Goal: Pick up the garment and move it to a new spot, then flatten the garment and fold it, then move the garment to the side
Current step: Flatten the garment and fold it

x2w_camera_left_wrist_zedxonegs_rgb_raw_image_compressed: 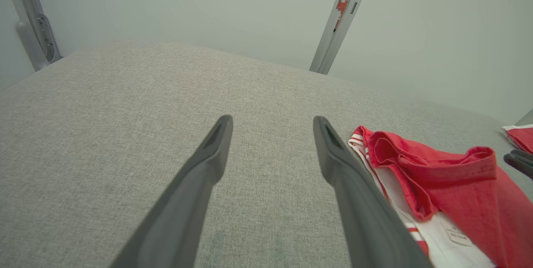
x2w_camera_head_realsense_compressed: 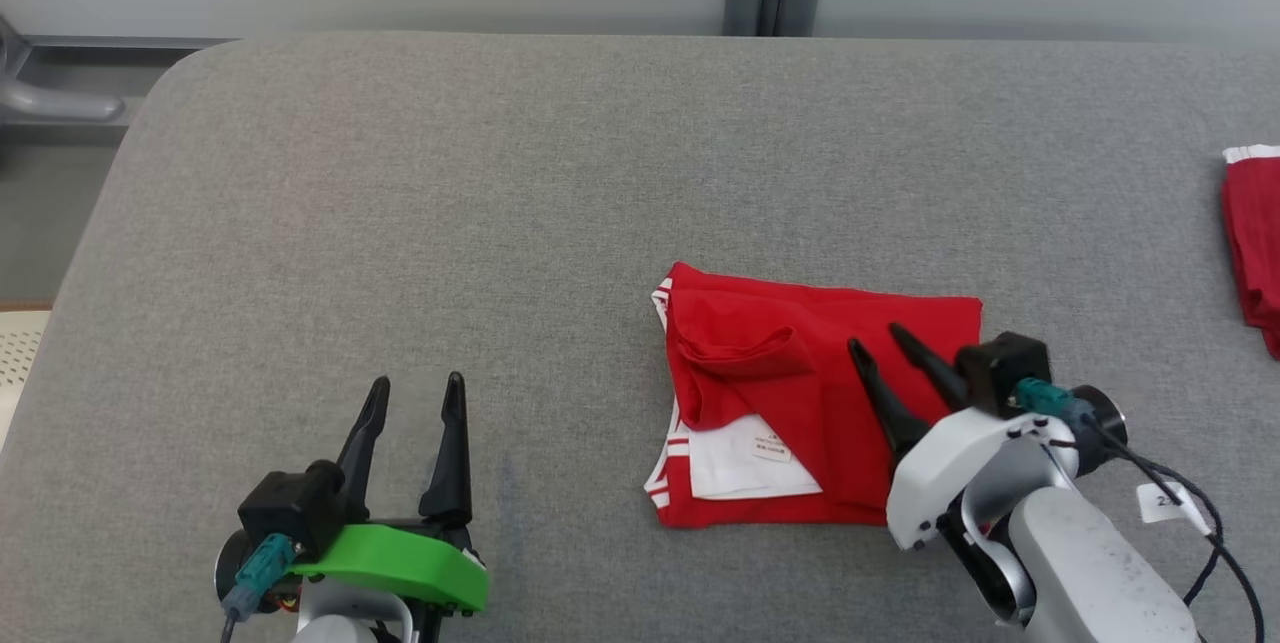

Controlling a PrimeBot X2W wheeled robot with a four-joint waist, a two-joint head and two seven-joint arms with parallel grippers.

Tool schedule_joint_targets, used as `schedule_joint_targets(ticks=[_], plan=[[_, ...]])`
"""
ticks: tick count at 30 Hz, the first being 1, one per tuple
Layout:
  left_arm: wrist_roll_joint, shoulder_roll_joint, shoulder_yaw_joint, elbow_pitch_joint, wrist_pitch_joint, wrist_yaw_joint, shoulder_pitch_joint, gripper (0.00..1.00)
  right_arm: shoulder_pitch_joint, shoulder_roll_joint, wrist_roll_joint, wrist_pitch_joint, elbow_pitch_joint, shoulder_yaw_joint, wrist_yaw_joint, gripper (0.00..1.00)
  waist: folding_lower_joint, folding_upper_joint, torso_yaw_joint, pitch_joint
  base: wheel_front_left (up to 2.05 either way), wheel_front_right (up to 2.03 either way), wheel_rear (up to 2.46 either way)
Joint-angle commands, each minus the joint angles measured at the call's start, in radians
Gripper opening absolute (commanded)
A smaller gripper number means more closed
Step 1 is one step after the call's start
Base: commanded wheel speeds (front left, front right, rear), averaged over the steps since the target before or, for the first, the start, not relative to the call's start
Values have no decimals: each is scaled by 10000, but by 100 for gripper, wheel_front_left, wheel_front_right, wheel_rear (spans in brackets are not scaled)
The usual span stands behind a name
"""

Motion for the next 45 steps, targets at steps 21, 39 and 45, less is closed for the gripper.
schedule_joint_targets(ticks=[21, 39, 45], plan=[[190, -119, 280, 81, -30, -76, -197, 100, -1665, 412, 1271, -922, 2878, 4378, -6, 0, 0, 0, 470, 73, 0, 0, 0], [669, -437, 284, 525, -30, -279, -614, 100, -509, 645, -88, -2115, 891, -303, -6, 100, 0, 0, -559, -753, 0, 0, 0], [718, -531, 625, 485, -30, -265, -151, 100, 653, 1053, -631, -2117, 125, -1706, -6, 100, 0, 0, -810, -970, 0, 0, 0]])
